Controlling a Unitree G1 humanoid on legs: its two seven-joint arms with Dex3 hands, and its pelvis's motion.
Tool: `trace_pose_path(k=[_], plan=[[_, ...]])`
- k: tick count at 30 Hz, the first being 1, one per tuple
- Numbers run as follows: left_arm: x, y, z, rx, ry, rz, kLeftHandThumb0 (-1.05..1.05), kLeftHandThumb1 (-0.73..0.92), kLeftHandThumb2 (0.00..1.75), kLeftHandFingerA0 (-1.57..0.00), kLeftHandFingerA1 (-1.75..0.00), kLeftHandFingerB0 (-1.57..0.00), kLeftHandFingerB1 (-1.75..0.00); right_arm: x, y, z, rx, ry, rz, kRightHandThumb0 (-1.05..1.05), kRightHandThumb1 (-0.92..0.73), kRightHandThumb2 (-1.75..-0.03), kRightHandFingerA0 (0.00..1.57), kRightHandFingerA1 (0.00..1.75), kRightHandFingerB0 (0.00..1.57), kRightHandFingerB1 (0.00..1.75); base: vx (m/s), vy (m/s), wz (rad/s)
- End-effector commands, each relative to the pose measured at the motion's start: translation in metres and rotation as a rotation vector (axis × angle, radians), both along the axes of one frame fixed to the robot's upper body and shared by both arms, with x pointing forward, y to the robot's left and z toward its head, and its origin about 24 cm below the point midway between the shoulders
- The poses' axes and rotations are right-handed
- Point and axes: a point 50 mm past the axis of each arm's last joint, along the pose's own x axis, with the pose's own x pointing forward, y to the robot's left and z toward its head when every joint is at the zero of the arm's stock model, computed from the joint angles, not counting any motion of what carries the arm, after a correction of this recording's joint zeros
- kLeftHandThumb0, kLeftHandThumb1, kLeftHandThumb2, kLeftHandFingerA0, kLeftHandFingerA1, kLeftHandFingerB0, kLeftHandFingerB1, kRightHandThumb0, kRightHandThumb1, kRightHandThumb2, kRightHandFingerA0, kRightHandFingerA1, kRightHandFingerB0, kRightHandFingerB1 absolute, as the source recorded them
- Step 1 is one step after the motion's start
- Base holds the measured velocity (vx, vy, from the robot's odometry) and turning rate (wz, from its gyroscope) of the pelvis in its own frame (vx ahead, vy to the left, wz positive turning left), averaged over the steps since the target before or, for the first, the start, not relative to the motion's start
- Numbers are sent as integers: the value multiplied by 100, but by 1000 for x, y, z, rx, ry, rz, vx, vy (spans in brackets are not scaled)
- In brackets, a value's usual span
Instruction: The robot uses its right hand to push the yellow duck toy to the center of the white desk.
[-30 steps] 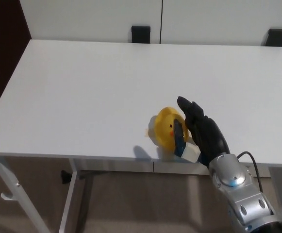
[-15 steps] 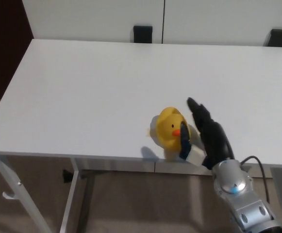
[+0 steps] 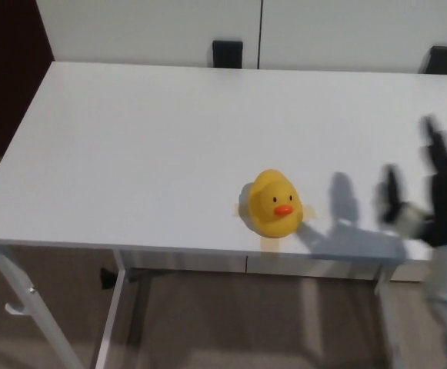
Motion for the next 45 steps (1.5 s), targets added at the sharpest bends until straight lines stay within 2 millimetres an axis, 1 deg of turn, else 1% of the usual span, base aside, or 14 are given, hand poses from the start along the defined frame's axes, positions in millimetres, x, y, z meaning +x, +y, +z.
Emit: trace_pose_path(k=[1, 2, 3, 6, 7, 16, 17, 19, 20, 22, 25, 27, 33, 45], plan=[[-2, 10, 5, 19, -7, 0, -22, 72, 65, -85, -82, -84, -68, -69, -114, 44, -137, -327, -207, -105, -82, -109, 0, 31, 0, 21, 0, 0, 0], [-2, 12, 7, 20, -11, 7, -21, 72, 66, -86, -84, -84, -71, -83, -131, 42, -148, -313, -213, -97, -76, -79, 0, 12, 0, 0, 0, 0, 0], [-1, 14, 8, 26, -13, 4, -22, 73, 65, -86, -83, -82, -70, -99, -152, 40, -161, -287, -242, -105, -75, -100, 0, 43, 0, 27, 0, 0, 0], [0, 16, 10, 34, -15, -2, -22, 73, 65, -86, -83, -82, -70, -115, -171, 38, -176, -264, -276, -105, -75, -100, 0, 43, 0, 27, 0, 0, 0], [1, 17, 10, 36, -18, -1, -21, 70, 69, -85, -86, -81, -73, -130, -188, 33, -143, -230, -306, -66, -77, -65, 0, 0, 0, 0, 0, 0, 0], [4, 21, 13, 38, -39, 24, -21, 69, 64, -85, -82, -78, -64, -216, -248, -9, -150, 84, -545, -62, -72, -85, 0, 38, 0, 26, 0, 0, 0], [7, 21, 14, 39, -41, 16, -19, 66, 66, -83, -84, -80, -68, -228, -251, -17, -151, 110, -577, -37, -79, -59, 25, 130, 0, 46, 0, 0, 0], [8, 21, 14, 39, -43, 9, -19, 66, 66, -83, -84, -80, -68, -235, -253, -22, -149, 123, -598, -37, -79, -59, 25, 130, 0, 46, 0, 0, 0], [9, 21, 15, 39, -48, 8, -20, 66, 68, -85, -87, -83, -74, -247, -254, -33, -139, 167, -628, -29, -74, -64, 36, 76, 8, 53, 0, 0, 0], [11, 23, 16, 43, -54, 9, -21, 72, 62, -81, -76, -76, -62, -268, -255, -53, -52, 298, -654, -14, -67, -78, 60, 57, 27, 50, 0, 0, 0], [11, 26, 18, 52, -54, 11, -21, 72, 65, -81, -78, -78, -64, -281, -256, -67, 60, 408, -642, 0, -46, -103, 65, 73, 33, 62, 0, 0, 2], [10, 28, 20, 57, -59, 19, -19, 71, 66, -83, -76, -80, -66, -291, -257, -76, 154, 498, -630, 0, -49, -92, 93, 52, 63, 50, 0, 0, 0], [11, 27, 19, 53, -69, 25, -20, 71, 65, -84, -79, -84, -66, -293, -258, -82, 242, 599, -581, 16, -35, -104, 107, 53, 85, 52, 0, 0, 0], [11, 31, 21, 52, -67, 48, -21, 67, 67, -83, -85, -84, -72, -285, -254, -84, 225, 671, -465, 9, -36, -108, 105, 53, 88, 53, 0, 0, 0]])
